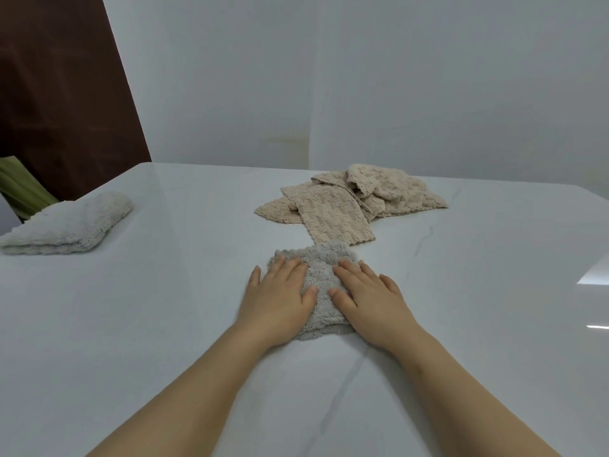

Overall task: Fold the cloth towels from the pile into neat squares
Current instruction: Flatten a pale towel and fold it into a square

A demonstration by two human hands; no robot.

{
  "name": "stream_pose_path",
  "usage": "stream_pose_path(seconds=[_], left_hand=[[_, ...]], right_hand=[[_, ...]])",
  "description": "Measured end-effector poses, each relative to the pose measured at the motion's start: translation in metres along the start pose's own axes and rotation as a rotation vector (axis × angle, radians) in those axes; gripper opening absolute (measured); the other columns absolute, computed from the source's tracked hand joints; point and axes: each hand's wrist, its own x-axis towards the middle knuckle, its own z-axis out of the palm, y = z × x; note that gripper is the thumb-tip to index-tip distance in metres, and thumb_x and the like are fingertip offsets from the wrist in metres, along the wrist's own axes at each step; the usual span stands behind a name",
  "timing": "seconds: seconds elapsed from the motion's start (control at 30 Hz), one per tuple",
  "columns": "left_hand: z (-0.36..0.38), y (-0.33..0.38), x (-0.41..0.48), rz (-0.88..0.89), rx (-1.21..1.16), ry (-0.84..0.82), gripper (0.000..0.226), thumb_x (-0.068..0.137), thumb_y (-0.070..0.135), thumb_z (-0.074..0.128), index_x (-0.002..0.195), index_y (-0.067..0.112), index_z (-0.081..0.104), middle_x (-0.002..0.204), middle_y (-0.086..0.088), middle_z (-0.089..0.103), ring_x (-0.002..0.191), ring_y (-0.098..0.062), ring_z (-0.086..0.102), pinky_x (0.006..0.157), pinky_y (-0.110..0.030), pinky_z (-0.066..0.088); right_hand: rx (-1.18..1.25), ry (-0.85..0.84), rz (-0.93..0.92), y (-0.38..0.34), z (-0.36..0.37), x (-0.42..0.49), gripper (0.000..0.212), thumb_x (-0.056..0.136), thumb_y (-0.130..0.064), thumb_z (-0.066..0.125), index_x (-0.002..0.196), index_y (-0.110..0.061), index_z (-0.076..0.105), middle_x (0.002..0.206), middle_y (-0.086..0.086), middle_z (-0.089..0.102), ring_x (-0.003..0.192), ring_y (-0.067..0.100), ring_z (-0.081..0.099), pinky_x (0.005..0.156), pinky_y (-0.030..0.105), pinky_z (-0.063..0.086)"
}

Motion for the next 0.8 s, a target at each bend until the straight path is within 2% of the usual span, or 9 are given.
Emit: stream_pose_path(seconds=[0.2, 0.37, 0.47, 0.53, 0.57, 0.63, 0.7, 0.8], left_hand=[[0.002, -0.002, -0.002, 0.019, 0.002, 0.026, 0.053, 0.099, 0.038, 0.023, 0.149, 0.022, 0.013, 0.157, 0.011, 0.009, 0.146, -0.009, -0.001, 0.119, -0.038, 0.001], [0.006, -0.004, 0.001, 0.023, 0.010, 0.052, 0.054, 0.098, 0.041, 0.021, 0.149, 0.024, 0.012, 0.157, 0.012, 0.007, 0.146, -0.008, -0.002, 0.118, -0.035, 0.002], [0.005, -0.004, -0.001, 0.026, 0.024, 0.070, 0.075, 0.081, 0.057, 0.000, 0.148, 0.026, 0.012, 0.157, 0.013, 0.007, 0.145, -0.008, -0.002, 0.118, -0.033, 0.004], [0.005, -0.002, -0.003, 0.004, 0.001, 0.072, 0.088, 0.068, 0.059, -0.007, 0.147, 0.028, 0.016, 0.157, 0.012, 0.008, 0.145, -0.010, 0.002, 0.117, -0.031, 0.008], [0.003, -0.001, -0.004, -0.027, -0.030, 0.082, 0.087, 0.068, 0.061, -0.002, 0.146, 0.029, 0.018, 0.157, 0.010, 0.009, 0.145, -0.012, 0.006, 0.116, -0.031, 0.011], [-0.004, 0.002, -0.004, -0.143, -0.131, 0.117, 0.082, 0.076, 0.066, 0.022, 0.146, 0.023, 0.019, 0.156, 0.004, 0.015, 0.142, -0.017, 0.016, 0.113, -0.032, 0.018], [-0.010, 0.007, -0.007, -0.304, -0.201, 0.096, 0.086, 0.080, 0.060, 0.049, 0.147, 0.016, 0.016, 0.152, 0.000, 0.026, 0.137, -0.021, 0.025, 0.111, -0.033, 0.023], [-0.025, 0.015, -0.013, -0.485, -0.296, 0.037, 0.087, 0.074, 0.056, 0.063, 0.141, 0.013, 0.027, 0.138, -0.004, 0.043, 0.126, -0.024, 0.040, 0.105, -0.035, 0.034]], right_hand=[[0.062, -0.019, -0.001, 0.002, -0.002, 0.005, 0.048, 0.099, -0.040, 0.025, 0.146, -0.029, 0.023, 0.157, -0.014, 0.010, 0.146, 0.009, 0.004, 0.117, 0.035, 0.002], [0.022, 0.006, -0.008, 0.002, 0.004, 0.004, 0.049, 0.100, -0.037, 0.025, 0.148, -0.029, 0.016, 0.157, -0.015, 0.003, 0.146, 0.010, 0.001, 0.118, 0.033, 0.000], [0.046, 0.031, 0.002, 0.001, 0.004, 0.001, 0.054, 0.095, -0.046, 0.020, 0.147, -0.032, 0.016, 0.157, -0.016, 0.003, 0.145, 0.010, 0.003, 0.117, 0.030, 0.001], [0.113, 0.074, 0.030, 0.000, 0.004, -0.002, 0.070, 0.080, -0.058, 0.016, 0.146, -0.035, 0.019, 0.157, -0.015, 0.006, 0.144, 0.010, 0.011, 0.114, 0.028, 0.007], [0.160, 0.102, 0.076, -0.001, 0.002, -0.003, 0.076, 0.073, -0.061, 0.018, 0.145, -0.035, 0.022, 0.157, -0.013, 0.011, 0.141, 0.011, 0.016, 0.113, 0.029, 0.012], [0.254, 0.166, 0.237, -0.002, -0.004, -0.004, 0.080, 0.069, -0.064, 0.031, 0.142, -0.029, 0.029, 0.149, -0.006, 0.030, 0.133, 0.016, 0.028, 0.107, 0.031, 0.021], [0.272, 0.172, 0.406, -0.007, -0.009, -0.007, 0.070, 0.077, -0.058, 0.049, 0.136, -0.021, 0.038, 0.132, 0.000, 0.048, 0.121, 0.022, 0.040, 0.099, 0.032, 0.030], [0.195, 0.082, 0.508, -0.017, -0.019, -0.014, 0.049, 0.081, -0.055, 0.053, 0.109, -0.015, 0.052, 0.106, 0.002, 0.060, 0.102, 0.025, 0.053, 0.082, 0.033, 0.037]])
